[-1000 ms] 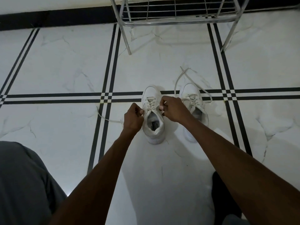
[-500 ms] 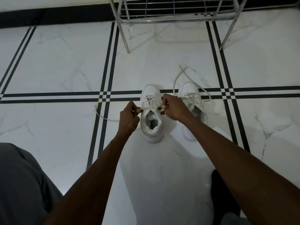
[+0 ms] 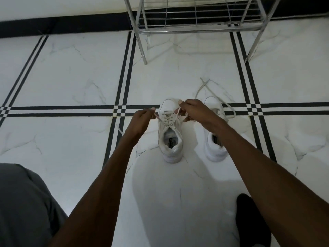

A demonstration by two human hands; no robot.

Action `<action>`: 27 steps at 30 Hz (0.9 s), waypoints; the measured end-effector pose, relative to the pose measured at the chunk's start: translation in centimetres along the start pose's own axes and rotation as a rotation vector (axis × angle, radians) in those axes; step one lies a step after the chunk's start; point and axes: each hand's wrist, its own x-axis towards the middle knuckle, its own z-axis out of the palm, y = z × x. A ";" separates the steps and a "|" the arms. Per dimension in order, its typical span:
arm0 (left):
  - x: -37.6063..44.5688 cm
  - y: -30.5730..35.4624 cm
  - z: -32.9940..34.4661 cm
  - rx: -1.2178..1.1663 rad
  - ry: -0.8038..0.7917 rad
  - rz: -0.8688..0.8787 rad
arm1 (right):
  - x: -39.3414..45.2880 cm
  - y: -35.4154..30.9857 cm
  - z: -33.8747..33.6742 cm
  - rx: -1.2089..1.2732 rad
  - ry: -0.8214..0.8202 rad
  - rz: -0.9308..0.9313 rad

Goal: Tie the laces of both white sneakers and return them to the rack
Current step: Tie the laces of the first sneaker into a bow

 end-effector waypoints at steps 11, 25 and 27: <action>0.9 1.9 2.5 -0.271 0.009 0.059 | 0.6 -0.3 1.5 0.290 0.011 -0.052; 0.8 1.3 2.5 -0.006 -0.069 0.203 | 0.8 0.2 2.3 0.175 0.123 0.032; 0.8 1.2 2.5 0.031 -0.075 0.231 | 0.8 0.0 2.4 0.210 0.157 0.065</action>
